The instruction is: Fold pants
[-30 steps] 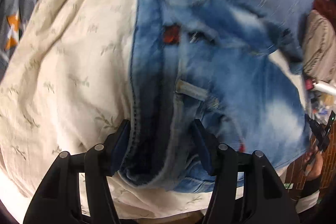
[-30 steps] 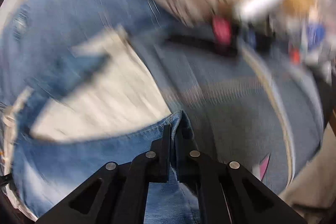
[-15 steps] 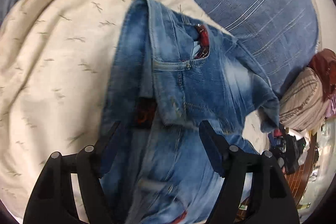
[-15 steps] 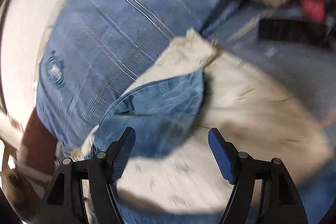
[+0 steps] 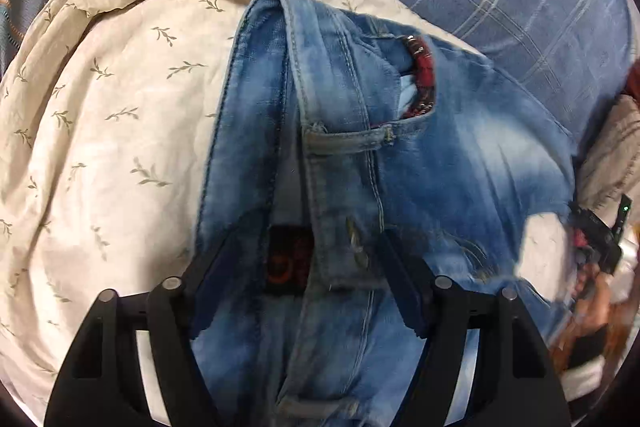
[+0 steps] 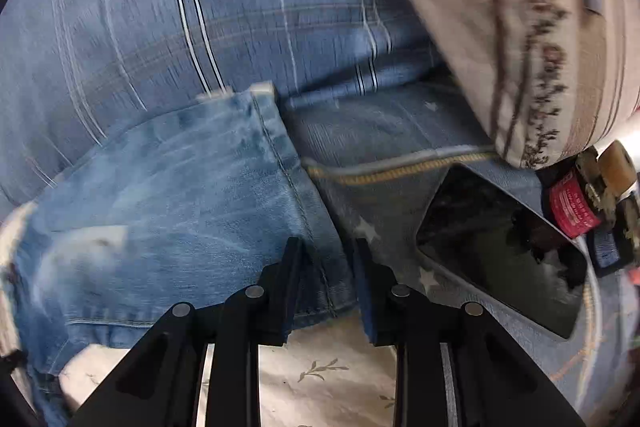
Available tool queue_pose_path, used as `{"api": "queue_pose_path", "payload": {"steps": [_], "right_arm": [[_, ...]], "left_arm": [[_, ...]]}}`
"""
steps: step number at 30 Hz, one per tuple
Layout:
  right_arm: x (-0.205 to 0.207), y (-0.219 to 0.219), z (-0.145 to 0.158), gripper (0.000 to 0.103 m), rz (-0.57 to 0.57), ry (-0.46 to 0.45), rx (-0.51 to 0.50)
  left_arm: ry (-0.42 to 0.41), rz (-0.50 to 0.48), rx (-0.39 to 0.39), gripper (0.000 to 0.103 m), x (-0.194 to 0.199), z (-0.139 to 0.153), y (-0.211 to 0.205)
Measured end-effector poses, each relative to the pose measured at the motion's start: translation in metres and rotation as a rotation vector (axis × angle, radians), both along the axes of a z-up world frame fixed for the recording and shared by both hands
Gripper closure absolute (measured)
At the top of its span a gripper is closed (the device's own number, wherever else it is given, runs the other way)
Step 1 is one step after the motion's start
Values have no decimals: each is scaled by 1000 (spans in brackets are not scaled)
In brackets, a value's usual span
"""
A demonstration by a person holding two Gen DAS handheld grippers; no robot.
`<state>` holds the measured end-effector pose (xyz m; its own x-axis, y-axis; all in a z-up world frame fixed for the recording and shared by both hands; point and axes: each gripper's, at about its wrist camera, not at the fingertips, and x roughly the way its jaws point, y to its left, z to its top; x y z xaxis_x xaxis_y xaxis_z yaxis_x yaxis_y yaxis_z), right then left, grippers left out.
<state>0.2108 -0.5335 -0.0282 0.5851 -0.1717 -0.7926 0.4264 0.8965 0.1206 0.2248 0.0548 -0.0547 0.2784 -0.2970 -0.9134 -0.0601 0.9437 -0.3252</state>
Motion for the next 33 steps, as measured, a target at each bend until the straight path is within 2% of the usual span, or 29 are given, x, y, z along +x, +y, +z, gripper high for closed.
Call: {"api": "queue_pose_path", "payload": {"steps": [1, 3, 5, 8, 11, 13, 14, 15, 16, 18, 19, 20, 21, 22, 24, 25, 26, 27, 28, 29, 30, 33], "right_arm": [[-8, -5, 10, 69, -4, -63, 24], [-8, -9, 25, 51, 0, -134, 50], [0, -14, 30, 38, 10, -136, 96], [27, -14, 26, 38, 30, -114, 160], [53, -15, 10, 38, 19, -90, 184], [72, -13, -5, 34, 10, -47, 190], [68, -14, -8, 42, 27, -31, 198], [74, -7, -9, 93, 91, -24, 194], [74, 1, -3, 95, 127, -45, 146], [76, 5, 2, 95, 105, -77, 64], [81, 1, -4, 95, 93, -39, 70], [88, -2, -15, 93, 80, 31, 71], [91, 0, -20, 90, 76, 77, 40], [91, 2, -18, 89, 80, 68, 26], [79, 1, -1, 81, 71, -18, 34], [72, -2, 10, 75, 74, -74, 58], [70, -4, 16, 58, 77, -99, 67], [68, -6, 23, 41, 67, -121, 64], [69, -8, 27, 35, 60, -128, 61], [72, -8, 29, 31, 65, -122, 65], [77, -8, 28, 31, 69, -106, 69], [92, -5, 19, 31, 67, -59, 67]], "left_arm": [[-13, 11, -17, 33, 0, 8, 11], [-61, 78, -38, 33, 7, 28, 35], [-71, 148, -70, 32, 24, 40, 53], [-14, 197, -147, 32, 53, 33, 61], [47, 183, -193, 32, 68, 15, 47], [65, 160, -222, 32, 69, 7, 36], [70, 154, -227, 32, 71, 2, 30], [67, 150, -224, 38, 73, 0, 20], [49, 143, -214, 56, 77, 0, 14], [16, 142, -108, 63, 88, 0, 4], [30, 151, -47, 63, 95, -6, 1], [71, 152, -14, 63, 102, -17, -2], [66, 158, -4, 64, 103, -15, -2], [59, 157, -5, 67, 103, -8, -2], [45, 131, -62, 68, 100, 11, 2], [1, 151, -100, 68, 94, 28, 14], [-30, 176, -123, 66, 90, 39, 27], [-51, 202, -146, 55, 88, 48, 35], [-57, 223, -173, 37, 89, 54, 44], [-55, 241, -195, 31, 91, 57, 51], [-48, 260, -192, 27, 95, 57, 54], [27, 245, -219, 27, 105, 36, 54]]}}
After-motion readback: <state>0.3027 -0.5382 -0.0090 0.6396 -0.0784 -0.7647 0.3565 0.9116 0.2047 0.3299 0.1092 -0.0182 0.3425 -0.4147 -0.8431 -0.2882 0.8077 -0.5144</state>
